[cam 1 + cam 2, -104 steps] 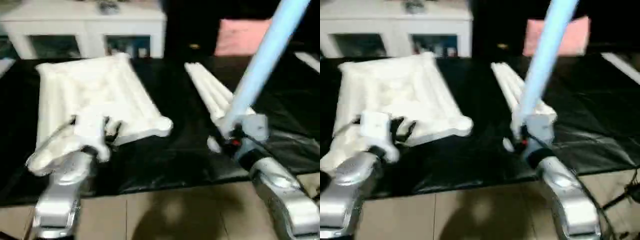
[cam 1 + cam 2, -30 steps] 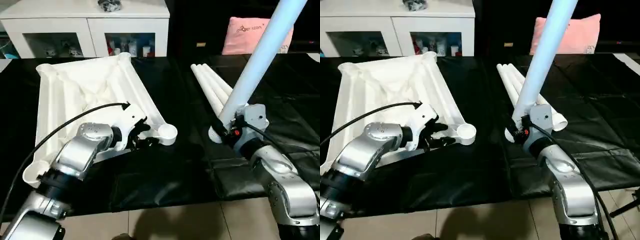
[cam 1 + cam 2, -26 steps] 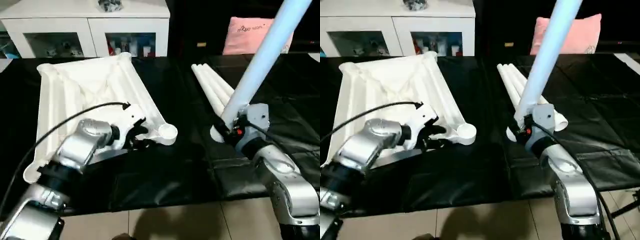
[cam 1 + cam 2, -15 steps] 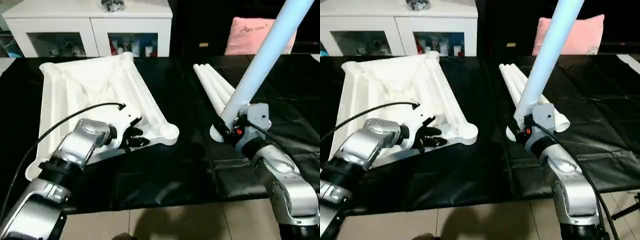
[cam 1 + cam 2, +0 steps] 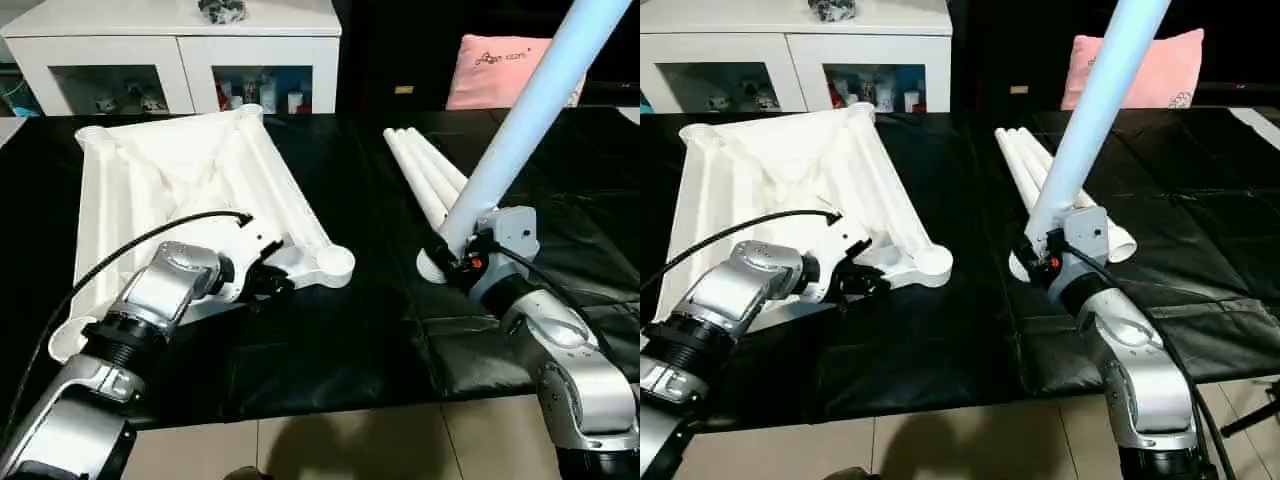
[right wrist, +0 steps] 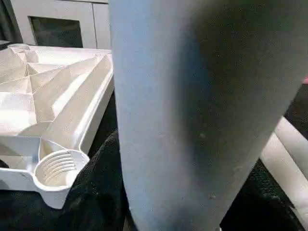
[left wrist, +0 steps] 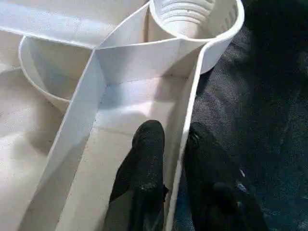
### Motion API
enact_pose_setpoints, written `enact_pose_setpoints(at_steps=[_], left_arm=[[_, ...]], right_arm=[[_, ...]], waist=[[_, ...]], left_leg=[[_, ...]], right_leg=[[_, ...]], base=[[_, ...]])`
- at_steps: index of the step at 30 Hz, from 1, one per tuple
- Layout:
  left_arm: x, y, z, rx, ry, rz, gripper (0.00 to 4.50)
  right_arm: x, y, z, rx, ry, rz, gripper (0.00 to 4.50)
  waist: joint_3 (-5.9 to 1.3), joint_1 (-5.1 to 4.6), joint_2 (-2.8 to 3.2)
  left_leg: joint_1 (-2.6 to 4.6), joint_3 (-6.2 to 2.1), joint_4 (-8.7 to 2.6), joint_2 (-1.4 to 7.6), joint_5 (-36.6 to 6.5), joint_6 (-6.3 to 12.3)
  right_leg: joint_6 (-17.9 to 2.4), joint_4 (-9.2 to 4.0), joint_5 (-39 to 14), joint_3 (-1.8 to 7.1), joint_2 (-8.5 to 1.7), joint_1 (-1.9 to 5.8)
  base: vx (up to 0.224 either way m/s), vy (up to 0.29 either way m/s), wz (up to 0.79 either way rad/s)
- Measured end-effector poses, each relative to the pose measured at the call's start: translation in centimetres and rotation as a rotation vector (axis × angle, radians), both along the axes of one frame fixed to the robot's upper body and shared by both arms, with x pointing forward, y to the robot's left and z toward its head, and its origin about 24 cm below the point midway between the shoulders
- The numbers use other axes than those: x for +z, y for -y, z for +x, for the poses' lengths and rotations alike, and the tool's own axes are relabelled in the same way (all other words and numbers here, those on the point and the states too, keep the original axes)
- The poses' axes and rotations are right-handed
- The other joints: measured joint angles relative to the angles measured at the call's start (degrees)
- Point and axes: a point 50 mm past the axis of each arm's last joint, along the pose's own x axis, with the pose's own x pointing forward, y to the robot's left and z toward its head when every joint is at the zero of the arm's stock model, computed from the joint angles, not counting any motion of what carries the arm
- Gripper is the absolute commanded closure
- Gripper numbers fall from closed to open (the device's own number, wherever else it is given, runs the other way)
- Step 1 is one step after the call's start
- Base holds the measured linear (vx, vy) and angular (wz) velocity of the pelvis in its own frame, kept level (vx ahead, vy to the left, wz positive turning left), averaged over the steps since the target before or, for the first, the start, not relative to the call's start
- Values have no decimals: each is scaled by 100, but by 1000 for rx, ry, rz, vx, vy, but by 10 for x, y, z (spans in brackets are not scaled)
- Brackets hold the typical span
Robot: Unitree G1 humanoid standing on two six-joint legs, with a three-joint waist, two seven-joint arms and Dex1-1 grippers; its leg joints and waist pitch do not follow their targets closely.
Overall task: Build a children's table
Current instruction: Insert table leg to table base
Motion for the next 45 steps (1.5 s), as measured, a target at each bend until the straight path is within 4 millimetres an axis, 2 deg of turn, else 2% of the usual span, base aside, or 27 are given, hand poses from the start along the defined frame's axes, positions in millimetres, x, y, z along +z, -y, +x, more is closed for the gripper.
enact_pose_setpoints(at_steps=[5,12,16,20,22,26,30,45], left_arm=[[1,1,0,-20,6,1,435],[2,3,-2,-103,41,-2,450],[2,-2,-9,-205,61,23,450],[1,1,-15,-278,52,24,450],[0,3,-16,-300,52,21,450],[0,3,-17,-311,50,21,450],[-1,6,-21,-332,52,13,450],[-5,30,-25,-379,90,-35,450]], right_arm=[[0,-2,0,10,0,-1,257],[-1,-5,-1,41,-3,3,257],[0,-11,-4,160,-11,60,257],[-1,-22,-8,338,-29,81,257],[-4,-24,-6,364,-44,71,257],[-4,-23,0,387,-52,64,257],[-1,-25,8,417,-39,55,257],[-22,-42,17,510,-130,105,257]], waist=[[0,-21,0],[2,-42,-3],[4,-5,1],[7,136,6],[7,174,6],[7,165,7],[7,181,7],[21,207,36]], left_leg=[[-1,5,-4,0,0,0],[-16,18,-21,4,13,24],[-17,19,-26,10,16,28],[-13,26,-22,10,10,17],[-11,36,-21,11,17,24],[-8,75,-18,24,26,32],[-8,77,-19,28,26,32],[-13,79,-19,33,28,29]], right_leg=[[0,-4,0,3,0,-4],[-3,-8,-2,8,2,-32],[-8,-8,-5,6,5,-35],[-14,-5,-1,2,-1,-28],[-27,-5,7,3,-4,-26],[-49,-4,22,12,-10,-30],[-49,-4,22,7,-11,-30],[-49,-6,22,1,-10,-31]], base=[[0,0,0],[0,0,0],[0,0,0],[0,0,0],[0,0,0],[0,0,0],[0,0,0],[0,0,0]])
